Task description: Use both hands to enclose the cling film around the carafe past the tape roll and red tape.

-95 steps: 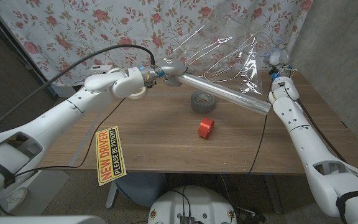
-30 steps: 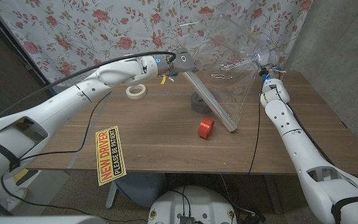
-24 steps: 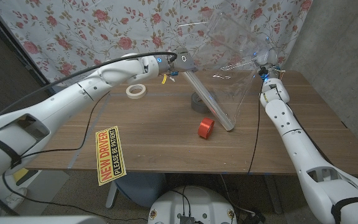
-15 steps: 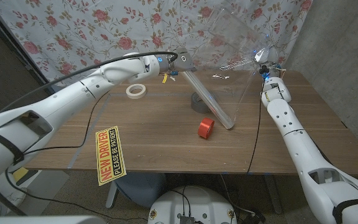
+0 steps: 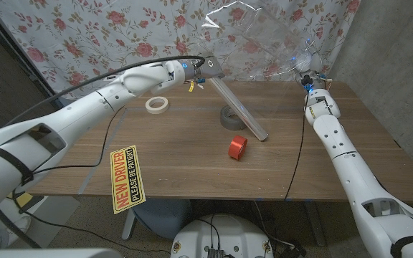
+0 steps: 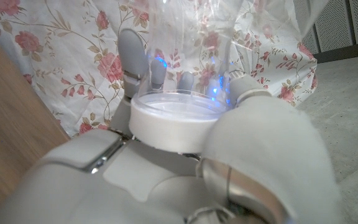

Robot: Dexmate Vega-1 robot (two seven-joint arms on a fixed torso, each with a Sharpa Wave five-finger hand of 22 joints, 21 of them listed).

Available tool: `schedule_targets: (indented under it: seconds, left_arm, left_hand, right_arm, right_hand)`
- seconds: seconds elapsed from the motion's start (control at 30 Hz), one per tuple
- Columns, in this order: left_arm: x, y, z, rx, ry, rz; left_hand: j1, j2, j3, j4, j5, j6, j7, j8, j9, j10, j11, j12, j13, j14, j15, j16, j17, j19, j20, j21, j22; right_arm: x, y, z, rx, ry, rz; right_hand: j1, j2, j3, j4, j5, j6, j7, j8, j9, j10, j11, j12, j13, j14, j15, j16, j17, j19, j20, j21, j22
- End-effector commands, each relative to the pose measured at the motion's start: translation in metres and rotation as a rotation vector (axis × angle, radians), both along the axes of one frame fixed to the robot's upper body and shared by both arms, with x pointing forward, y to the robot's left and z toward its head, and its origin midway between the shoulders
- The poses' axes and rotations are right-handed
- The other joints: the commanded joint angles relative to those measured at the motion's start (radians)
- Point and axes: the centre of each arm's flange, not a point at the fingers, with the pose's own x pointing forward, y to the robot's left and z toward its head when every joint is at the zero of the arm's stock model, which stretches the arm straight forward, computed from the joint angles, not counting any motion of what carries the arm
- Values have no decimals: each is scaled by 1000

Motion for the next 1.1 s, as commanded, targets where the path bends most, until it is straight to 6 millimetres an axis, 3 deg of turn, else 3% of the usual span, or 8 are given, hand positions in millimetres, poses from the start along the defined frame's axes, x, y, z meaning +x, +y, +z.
schedule_targets:
  seconds: [0.03,0.4,0.47,0.53,0.6,1.1]
  left_arm:
    - [4,5,10,-115,-37,-20]
    - [18,14,7,-164,-18,13]
    - [23,17,12,-223,87,23]
    - [25,18,8,-178,16,26]
    - [31,22,12,-244,89,58]
    - [39,21,19,-289,17,81]
  left_hand:
    - [8,5,-1,3,6,-2,0,62,5,26,-20,195,5,57,-38,-3,1,4,-1,3,-4]
    - [13,1,10,0,18,-10,1,78,6,26,-20,196,5,62,-38,1,6,10,2,8,1]
    - [10,0,11,1,19,-10,1,84,8,26,-20,195,5,61,-37,1,2,8,1,4,2]
    - [9,0,11,2,20,-13,1,85,5,27,-20,196,5,61,-38,0,-1,9,0,4,2]
    - [9,-1,15,2,23,-20,0,83,0,27,-20,196,5,64,-38,5,6,9,2,6,6]
    - [7,-3,16,2,24,-24,0,92,-2,28,-20,196,5,64,-38,4,-6,12,0,3,4]
  right_arm:
    - [-3,1,2,-28,-8,18]
    - [-1,5,2,-45,-10,55]
    - [-1,5,2,-49,-14,62]
    - [-1,3,2,-56,-10,52]
    - [-1,1,2,-59,-12,53]
    - [2,-8,-4,-91,-2,61]
  right_hand:
    - [163,157,3,-1,-2,24,24,1,1,98,-93,6,1,309,-388,260,5,-27,-137,0,0]
    - [163,157,3,-1,-2,23,26,1,1,99,-92,5,-2,309,-388,261,5,-27,-137,-1,-2]
    - [163,157,3,-1,-2,24,27,1,1,98,-92,6,-1,310,-388,261,5,-26,-137,0,-1]
    - [162,157,3,-1,-2,24,27,1,0,99,-90,5,-3,310,-388,261,5,-26,-137,0,-1]
    - [162,157,3,-1,-2,24,27,1,0,98,-89,5,-2,310,-388,261,5,-26,-137,0,-2]
    - [162,157,2,-1,-2,22,28,2,2,98,-91,6,-3,311,-388,263,5,-25,-137,0,-3]
